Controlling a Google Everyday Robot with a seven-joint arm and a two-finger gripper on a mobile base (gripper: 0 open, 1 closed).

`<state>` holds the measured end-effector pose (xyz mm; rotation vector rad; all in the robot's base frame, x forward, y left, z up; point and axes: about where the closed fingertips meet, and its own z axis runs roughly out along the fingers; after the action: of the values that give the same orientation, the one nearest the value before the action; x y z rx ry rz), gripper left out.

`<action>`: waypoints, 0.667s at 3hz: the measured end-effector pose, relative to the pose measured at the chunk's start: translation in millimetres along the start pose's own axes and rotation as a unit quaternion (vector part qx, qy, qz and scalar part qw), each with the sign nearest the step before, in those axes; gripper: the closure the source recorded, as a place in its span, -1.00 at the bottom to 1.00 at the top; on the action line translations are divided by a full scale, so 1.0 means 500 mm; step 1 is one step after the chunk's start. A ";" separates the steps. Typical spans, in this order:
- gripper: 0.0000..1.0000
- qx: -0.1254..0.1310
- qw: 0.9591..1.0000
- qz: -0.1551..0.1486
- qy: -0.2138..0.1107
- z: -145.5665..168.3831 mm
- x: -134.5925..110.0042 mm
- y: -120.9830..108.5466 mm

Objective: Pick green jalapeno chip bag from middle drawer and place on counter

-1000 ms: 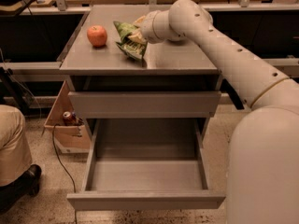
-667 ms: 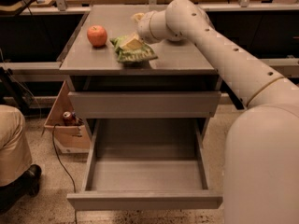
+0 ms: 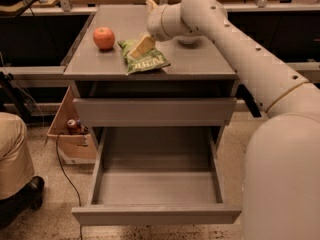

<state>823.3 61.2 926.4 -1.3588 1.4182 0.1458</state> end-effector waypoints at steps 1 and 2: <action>-1.00 -0.001 1.000 -0.006 -0.007 -0.073 0.000 -0.022; -1.00 0.009 1.000 -0.014 0.004 -0.167 0.037 -0.039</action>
Offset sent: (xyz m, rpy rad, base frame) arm -0.0532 -0.1595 0.0413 -0.0511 -0.0506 -0.0587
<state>793.8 -15.9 955.4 -1.3653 1.4031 0.1084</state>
